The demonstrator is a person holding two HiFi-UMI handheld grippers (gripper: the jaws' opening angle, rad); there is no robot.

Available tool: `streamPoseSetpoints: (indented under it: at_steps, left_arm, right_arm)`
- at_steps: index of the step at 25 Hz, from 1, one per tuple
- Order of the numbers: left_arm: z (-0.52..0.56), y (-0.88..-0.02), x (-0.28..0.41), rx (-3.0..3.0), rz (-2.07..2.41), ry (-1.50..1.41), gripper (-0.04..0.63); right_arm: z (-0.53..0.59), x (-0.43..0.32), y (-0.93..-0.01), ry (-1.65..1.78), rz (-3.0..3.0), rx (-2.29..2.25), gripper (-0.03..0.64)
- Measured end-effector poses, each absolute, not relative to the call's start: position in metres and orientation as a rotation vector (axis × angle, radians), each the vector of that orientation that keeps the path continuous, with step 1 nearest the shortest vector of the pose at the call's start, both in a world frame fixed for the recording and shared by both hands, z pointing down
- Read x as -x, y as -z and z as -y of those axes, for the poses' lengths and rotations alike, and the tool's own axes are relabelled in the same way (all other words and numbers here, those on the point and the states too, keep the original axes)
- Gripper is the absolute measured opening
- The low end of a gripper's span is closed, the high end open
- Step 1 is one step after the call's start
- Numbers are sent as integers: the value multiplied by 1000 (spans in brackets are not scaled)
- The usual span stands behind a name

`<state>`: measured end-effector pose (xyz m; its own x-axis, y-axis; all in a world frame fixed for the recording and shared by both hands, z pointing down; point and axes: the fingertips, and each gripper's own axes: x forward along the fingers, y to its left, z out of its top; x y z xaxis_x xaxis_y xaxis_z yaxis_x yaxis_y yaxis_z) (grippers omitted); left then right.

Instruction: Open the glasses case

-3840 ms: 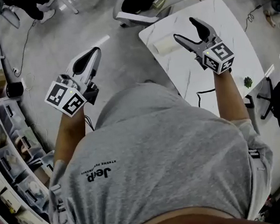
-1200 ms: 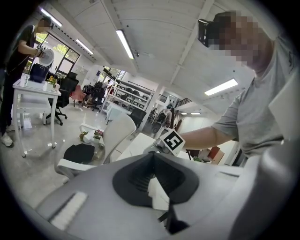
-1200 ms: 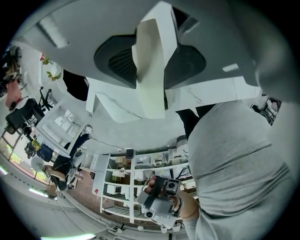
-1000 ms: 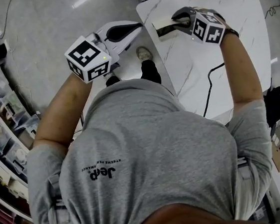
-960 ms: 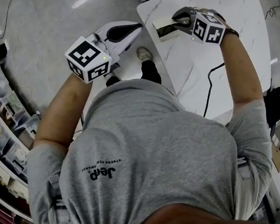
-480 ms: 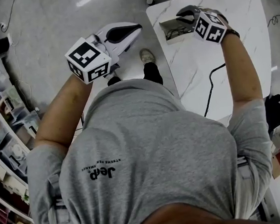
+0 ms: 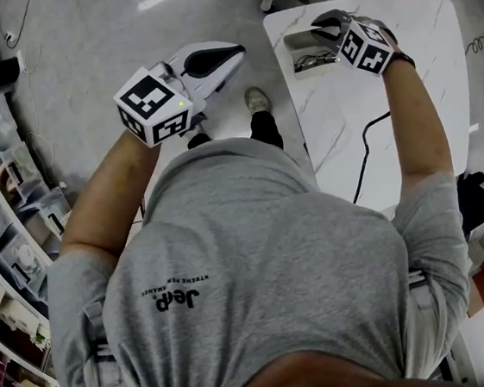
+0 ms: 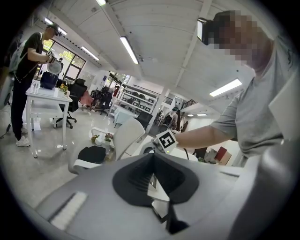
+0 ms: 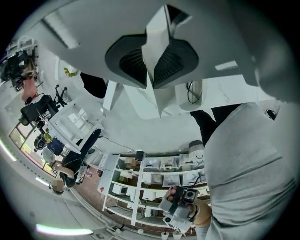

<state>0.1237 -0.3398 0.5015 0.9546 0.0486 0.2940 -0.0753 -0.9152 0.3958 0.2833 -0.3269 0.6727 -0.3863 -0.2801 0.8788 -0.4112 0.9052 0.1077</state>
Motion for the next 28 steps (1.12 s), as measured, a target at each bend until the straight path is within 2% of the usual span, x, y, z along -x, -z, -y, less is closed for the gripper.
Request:
streamPoseSetpoints:
  at_steps: [14,18,21,28]
  left_arm:
    - [335,-494,-111,-2706,42,-401,46]
    - [337,-487,-103,-2711,63,-373,46]
    - [344,-471,-88,-2713,113,-322,45]
    - [370,-407,-25,-2773,292,-181,46]
  right_arm:
    - [324,-282,-671,-168,1987,-548,48]
    - [325,-275,-652,-168,1998,-574,126]
    - [324,-268,-623,-145,2022,-622,170]
    - [343,-223,-495,-45,2221,-899,182]
